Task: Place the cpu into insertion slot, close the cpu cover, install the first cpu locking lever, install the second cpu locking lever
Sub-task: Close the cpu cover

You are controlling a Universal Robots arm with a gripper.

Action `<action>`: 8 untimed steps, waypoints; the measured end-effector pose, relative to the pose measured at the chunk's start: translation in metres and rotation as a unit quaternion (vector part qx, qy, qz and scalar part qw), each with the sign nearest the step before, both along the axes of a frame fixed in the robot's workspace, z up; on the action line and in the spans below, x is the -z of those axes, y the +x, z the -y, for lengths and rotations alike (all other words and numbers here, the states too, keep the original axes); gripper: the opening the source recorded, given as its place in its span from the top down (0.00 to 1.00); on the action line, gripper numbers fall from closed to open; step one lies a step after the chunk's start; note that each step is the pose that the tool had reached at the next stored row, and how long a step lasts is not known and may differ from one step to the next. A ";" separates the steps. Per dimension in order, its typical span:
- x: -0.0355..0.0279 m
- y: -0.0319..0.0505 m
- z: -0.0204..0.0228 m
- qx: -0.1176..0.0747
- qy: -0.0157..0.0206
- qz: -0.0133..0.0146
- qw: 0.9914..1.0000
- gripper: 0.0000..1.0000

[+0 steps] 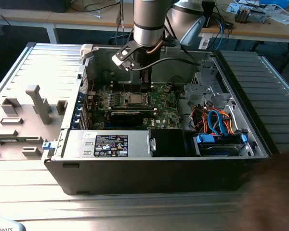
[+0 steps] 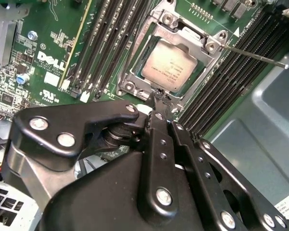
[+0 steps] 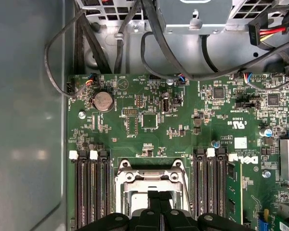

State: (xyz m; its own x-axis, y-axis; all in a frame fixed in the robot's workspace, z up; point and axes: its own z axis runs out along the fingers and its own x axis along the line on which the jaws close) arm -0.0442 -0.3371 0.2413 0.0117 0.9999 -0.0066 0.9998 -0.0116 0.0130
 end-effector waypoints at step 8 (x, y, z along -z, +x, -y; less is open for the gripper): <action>0.0033 -0.0065 0.0000 0.000 0.000 0.000 1.000 0.89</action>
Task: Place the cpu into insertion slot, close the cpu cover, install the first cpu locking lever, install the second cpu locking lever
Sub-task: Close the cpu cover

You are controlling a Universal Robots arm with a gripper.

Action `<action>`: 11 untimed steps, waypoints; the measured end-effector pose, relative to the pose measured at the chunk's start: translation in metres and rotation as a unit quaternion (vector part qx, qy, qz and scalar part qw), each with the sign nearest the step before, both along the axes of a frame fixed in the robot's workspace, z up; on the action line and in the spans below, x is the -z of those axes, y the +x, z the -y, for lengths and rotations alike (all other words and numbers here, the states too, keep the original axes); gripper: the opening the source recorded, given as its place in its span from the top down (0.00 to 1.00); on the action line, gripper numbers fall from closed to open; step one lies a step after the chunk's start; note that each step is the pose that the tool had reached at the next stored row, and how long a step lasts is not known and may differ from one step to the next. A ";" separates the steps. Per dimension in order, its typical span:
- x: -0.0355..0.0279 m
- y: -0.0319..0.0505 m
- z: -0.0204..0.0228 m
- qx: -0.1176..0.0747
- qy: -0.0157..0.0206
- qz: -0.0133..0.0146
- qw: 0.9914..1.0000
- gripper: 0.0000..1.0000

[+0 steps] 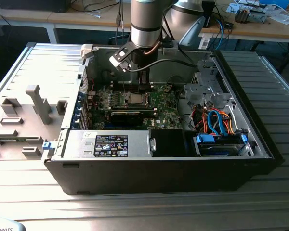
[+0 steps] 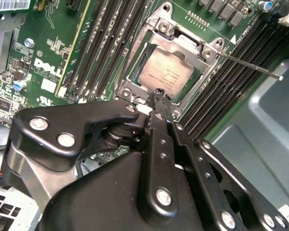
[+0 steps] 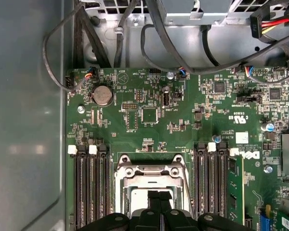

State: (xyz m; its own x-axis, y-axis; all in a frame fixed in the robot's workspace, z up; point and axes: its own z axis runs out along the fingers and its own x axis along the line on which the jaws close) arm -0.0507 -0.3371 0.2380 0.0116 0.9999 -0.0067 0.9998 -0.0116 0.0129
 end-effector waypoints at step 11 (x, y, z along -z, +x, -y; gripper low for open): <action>0.0049 -0.0077 0.0000 0.000 0.000 0.000 1.000 0.89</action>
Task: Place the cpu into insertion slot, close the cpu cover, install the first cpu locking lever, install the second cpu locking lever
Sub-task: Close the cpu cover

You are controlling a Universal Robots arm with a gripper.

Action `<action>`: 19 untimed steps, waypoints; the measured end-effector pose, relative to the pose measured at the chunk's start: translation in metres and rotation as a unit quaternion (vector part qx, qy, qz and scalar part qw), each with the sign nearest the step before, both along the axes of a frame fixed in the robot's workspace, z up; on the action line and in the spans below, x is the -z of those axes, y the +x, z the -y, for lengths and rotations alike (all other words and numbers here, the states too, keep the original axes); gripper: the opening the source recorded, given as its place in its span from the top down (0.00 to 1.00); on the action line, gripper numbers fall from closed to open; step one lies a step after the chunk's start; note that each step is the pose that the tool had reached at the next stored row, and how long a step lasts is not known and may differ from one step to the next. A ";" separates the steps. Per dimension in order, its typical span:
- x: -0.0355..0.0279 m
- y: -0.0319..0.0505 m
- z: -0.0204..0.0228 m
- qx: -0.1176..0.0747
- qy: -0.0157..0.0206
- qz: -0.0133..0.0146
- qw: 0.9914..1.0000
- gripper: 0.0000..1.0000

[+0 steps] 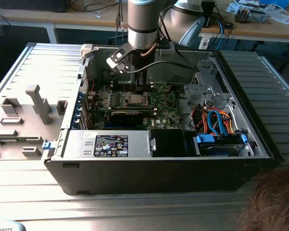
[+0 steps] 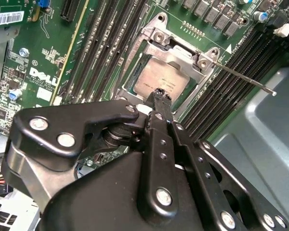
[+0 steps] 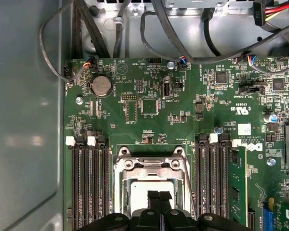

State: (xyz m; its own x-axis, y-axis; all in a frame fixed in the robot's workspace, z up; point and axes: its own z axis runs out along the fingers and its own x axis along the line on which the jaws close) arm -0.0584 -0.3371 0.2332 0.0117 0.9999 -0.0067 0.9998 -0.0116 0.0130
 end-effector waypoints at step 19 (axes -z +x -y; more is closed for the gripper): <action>0.0080 -0.0055 0.0000 0.000 0.000 0.000 1.000 0.89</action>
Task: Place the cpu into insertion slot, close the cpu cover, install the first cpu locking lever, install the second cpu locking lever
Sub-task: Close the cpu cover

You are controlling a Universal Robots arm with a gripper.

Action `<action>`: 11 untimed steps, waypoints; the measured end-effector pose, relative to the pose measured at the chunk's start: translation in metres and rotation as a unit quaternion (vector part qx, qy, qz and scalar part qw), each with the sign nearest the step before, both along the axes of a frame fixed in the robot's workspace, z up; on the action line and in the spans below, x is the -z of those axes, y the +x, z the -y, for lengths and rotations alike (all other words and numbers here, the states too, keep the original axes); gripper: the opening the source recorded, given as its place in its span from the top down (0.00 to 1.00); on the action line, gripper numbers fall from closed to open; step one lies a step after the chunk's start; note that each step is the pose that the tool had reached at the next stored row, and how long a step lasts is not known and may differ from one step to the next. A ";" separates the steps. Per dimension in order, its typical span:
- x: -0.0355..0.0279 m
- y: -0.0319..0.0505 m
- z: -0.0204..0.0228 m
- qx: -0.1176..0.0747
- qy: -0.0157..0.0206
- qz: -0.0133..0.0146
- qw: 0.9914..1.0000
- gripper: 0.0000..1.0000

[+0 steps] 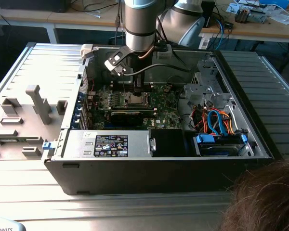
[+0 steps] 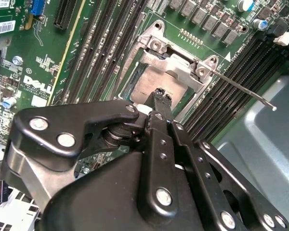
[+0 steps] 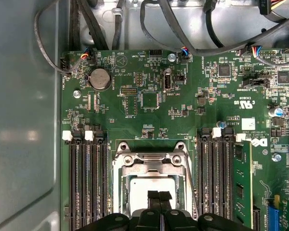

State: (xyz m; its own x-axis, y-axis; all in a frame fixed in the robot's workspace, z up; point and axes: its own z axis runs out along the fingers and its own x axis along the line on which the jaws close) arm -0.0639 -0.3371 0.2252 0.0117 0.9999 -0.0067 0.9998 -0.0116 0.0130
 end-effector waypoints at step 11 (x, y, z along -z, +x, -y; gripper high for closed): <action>0.0057 -0.0036 0.0000 0.000 0.000 0.000 1.000 0.89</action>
State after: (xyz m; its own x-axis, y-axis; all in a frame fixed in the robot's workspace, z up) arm -0.0675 -0.3371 0.2195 0.0116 0.9999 -0.0066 0.9998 -0.0115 0.0130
